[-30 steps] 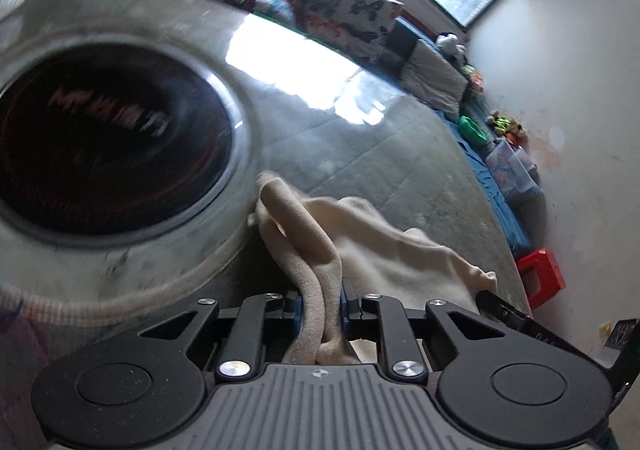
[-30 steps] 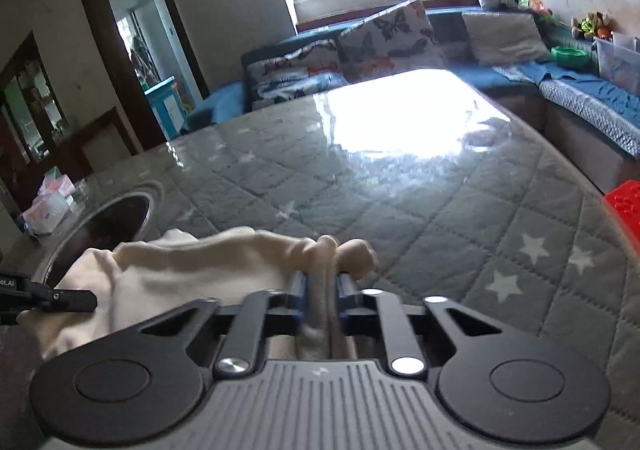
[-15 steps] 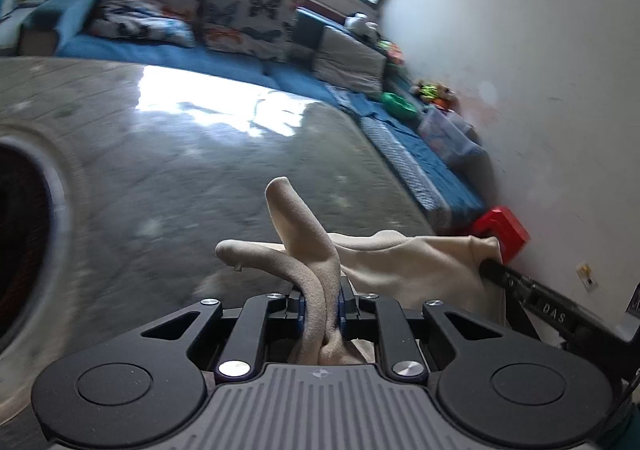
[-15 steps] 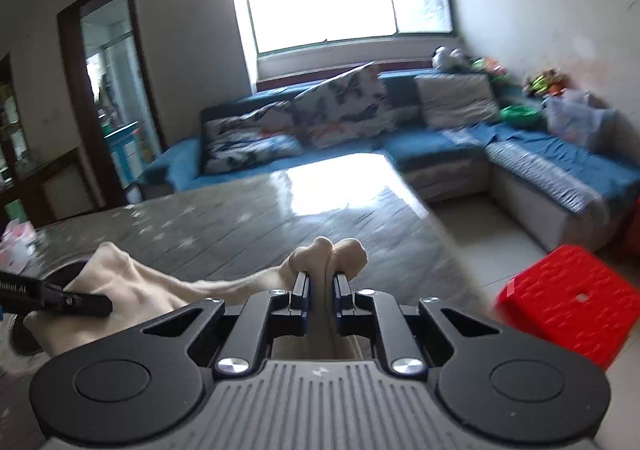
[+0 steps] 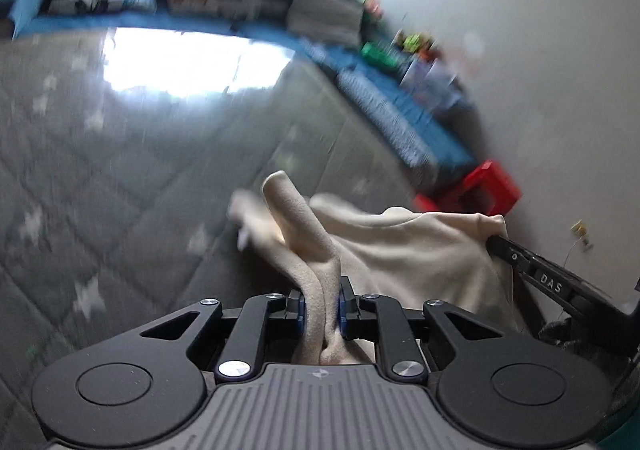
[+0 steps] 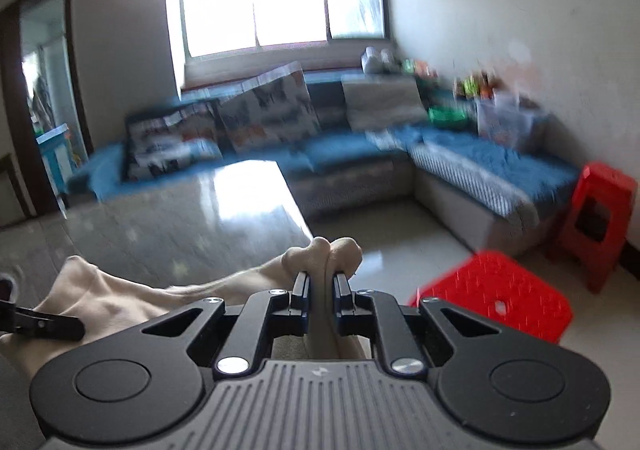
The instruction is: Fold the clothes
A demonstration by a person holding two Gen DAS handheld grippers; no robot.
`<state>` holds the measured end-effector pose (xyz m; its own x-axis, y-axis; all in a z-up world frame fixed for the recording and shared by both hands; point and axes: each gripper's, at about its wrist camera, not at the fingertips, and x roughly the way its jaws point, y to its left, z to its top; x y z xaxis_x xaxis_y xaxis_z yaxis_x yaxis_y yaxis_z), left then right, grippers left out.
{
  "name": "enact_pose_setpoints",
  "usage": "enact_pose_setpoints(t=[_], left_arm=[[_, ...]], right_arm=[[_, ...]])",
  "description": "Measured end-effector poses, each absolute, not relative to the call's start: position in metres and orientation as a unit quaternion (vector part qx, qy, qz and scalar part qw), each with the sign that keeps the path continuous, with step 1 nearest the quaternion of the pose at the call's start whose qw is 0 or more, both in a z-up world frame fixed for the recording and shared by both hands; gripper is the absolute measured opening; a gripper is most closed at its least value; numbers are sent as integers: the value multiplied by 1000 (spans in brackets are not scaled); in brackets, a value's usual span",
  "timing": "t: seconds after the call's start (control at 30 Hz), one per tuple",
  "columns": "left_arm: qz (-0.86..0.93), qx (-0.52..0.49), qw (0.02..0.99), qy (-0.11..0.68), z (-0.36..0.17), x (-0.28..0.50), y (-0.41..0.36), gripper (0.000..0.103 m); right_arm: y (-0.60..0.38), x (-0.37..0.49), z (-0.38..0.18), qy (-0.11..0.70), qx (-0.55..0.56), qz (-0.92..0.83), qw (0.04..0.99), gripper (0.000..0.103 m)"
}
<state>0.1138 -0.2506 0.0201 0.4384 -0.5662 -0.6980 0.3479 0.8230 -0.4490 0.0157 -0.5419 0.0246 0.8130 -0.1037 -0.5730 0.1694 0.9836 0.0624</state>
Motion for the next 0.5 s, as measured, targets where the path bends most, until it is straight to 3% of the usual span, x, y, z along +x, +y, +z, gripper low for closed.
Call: enact_pose_setpoints(t=[0.07, 0.13, 0.27, 0.4, 0.5], left_arm=[[-264, -109, 837, 467, 10, 112, -247, 22], [-266, -106, 840, 462, 9, 110, -240, 27], [-247, -87, 858, 442, 20, 110, -234, 41], [-233, -85, 869, 428, 29, 115, -232, 44], [-227, -79, 873, 424, 32, 122, -238, 46]], right_arm=[[-547, 21, 12, 315, 54, -83, 944, 12], [-551, 25, 3, 326, 52, -92, 940, 20], [-546, 24, 8, 312, 46, -93, 944, 22], [-533, 31, 13, 311, 55, -57, 947, 43], [-520, 45, 8, 321, 52, -36, 945, 43]])
